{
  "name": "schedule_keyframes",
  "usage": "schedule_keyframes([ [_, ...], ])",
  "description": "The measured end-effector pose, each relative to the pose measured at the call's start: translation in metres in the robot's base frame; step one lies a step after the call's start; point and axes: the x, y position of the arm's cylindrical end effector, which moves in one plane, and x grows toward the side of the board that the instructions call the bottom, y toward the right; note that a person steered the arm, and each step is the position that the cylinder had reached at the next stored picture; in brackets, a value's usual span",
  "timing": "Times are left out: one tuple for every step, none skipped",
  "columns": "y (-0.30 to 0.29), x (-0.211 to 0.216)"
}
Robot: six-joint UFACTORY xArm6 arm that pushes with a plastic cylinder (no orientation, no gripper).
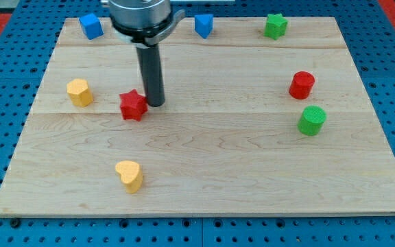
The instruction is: Push the red star towards the bottom left corner of the board
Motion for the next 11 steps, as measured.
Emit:
schedule_keyframes([
  [-0.029, 0.040],
  [-0.040, 0.032],
  [-0.024, -0.001],
  [-0.058, -0.014],
  [-0.087, 0.059],
  [-0.122, 0.094],
  [-0.118, 0.068],
  [-0.142, 0.070],
  [-0.145, 0.110],
  [-0.145, 0.093],
  [-0.145, 0.069],
])
